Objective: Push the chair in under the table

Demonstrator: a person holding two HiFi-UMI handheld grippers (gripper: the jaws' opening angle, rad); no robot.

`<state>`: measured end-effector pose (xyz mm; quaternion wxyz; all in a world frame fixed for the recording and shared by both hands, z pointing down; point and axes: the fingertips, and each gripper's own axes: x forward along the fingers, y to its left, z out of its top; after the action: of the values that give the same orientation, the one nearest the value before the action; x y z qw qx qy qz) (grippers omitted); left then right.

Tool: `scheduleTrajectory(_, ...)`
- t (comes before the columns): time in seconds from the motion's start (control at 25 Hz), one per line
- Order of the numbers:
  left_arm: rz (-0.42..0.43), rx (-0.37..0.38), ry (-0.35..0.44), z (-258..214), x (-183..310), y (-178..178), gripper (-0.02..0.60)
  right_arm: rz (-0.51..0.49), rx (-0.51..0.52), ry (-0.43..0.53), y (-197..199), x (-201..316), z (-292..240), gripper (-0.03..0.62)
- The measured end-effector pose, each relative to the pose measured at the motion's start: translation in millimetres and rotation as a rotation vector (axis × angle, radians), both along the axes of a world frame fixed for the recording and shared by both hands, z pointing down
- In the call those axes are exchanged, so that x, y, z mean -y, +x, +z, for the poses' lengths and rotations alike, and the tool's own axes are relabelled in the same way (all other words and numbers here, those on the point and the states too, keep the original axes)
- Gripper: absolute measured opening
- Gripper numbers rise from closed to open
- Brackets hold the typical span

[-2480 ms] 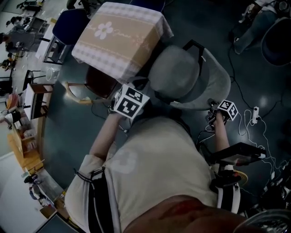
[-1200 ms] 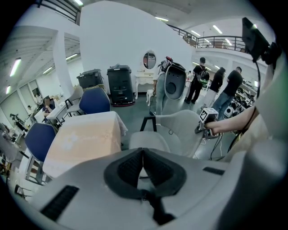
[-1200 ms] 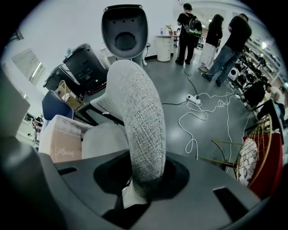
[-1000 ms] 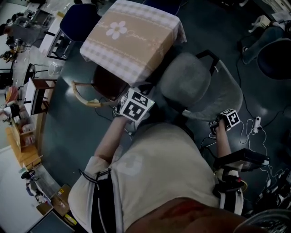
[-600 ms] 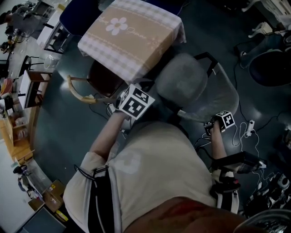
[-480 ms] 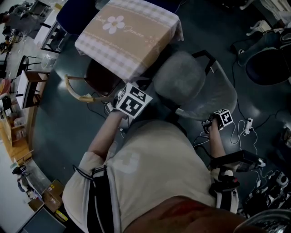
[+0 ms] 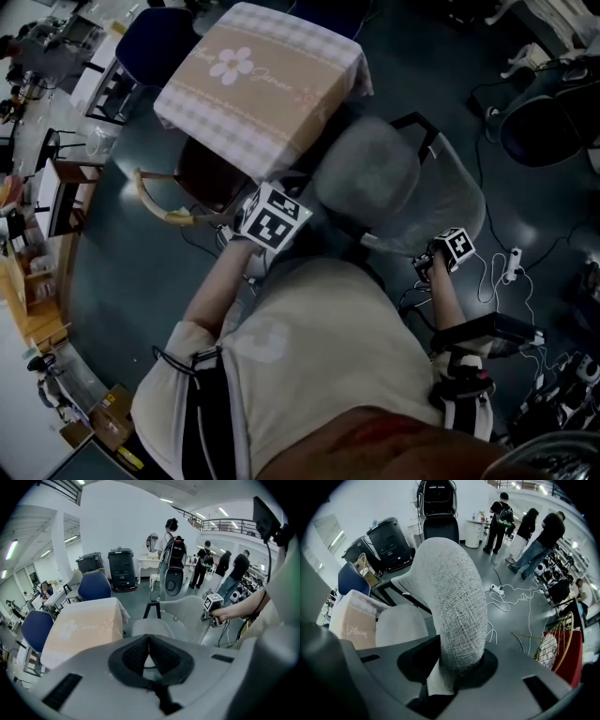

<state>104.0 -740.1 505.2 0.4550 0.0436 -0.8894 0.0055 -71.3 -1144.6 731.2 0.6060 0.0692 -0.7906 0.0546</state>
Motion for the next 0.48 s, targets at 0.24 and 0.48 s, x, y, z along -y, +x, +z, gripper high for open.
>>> scheduleTrajectory(0.24,0.012,0.002,-0.016,-3.6,3.4,-2.0,0.008,-0.029,0.016,0.0,-1.3,-6.6,0.3,0.1)
scheduleTrajectory(0.48,-0.003,0.0,-0.023,-4.9,1.4,5.8,0.008,-0.074,0.032,0.005,0.4,-17.1,1.3,0.101)
